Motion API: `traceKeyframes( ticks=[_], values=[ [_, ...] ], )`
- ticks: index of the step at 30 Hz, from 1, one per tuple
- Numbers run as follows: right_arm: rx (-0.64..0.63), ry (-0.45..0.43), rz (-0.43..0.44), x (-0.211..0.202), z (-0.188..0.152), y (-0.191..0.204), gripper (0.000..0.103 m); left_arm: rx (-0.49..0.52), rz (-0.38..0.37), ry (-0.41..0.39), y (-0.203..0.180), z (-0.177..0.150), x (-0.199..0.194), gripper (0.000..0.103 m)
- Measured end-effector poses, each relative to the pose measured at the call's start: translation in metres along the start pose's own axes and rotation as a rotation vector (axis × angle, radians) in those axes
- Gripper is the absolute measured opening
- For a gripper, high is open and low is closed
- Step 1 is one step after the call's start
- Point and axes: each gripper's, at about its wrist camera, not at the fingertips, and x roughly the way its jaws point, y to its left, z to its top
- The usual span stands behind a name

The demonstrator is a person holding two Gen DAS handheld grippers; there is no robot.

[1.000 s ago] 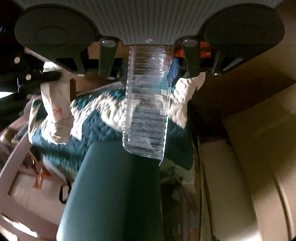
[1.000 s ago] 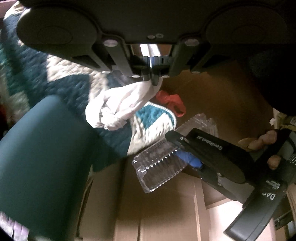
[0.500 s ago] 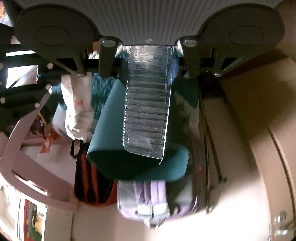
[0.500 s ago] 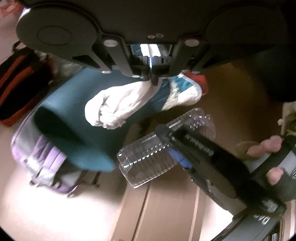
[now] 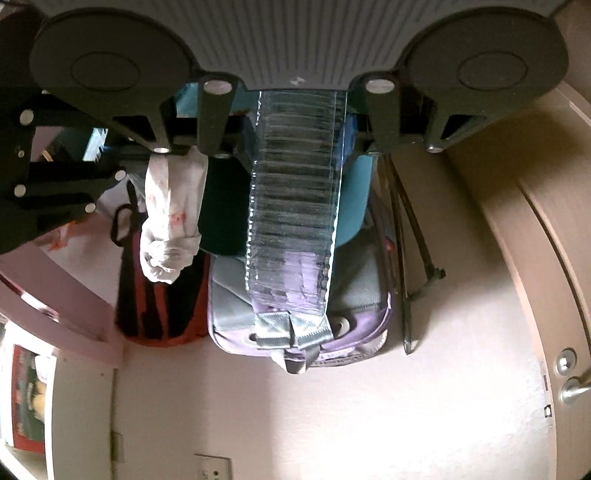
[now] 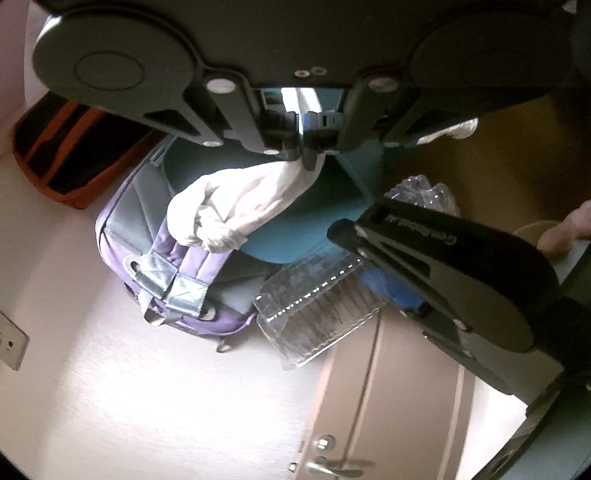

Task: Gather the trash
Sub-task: 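Lift the plastic tray and white cloth up over the teal wastebasket with both grippers, then open both grippers over the teal wastebasket to drop tray and cloth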

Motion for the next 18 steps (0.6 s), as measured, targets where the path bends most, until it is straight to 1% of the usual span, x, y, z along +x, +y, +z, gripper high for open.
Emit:
traceKeyframes(
  ticks=[5,8,11,16,18],
  values=[
    [0.042,0.011,-0.010,0.025,0.001,-0.020,0.000,-0.026,0.019,-0.005,0.005,0.014,0.031,0.043],
    [0.066,0.028,-0.002,0.042,-0.003,-0.028,0.000,-0.049,0.025,0.015,0.007,0.018,0.056,0.043],
    [0.092,0.041,0.017,0.059,-0.010,-0.034,0.001,-0.055,0.018,0.053,0.009,0.016,0.081,0.043],
    [0.119,0.071,0.043,0.083,-0.020,-0.041,0.002,-0.031,0.011,0.125,0.004,0.005,0.113,0.043],
    [0.134,0.083,0.056,0.089,-0.024,-0.043,0.004,-0.022,0.003,0.154,0.002,0.001,0.123,0.043]
  ],
)
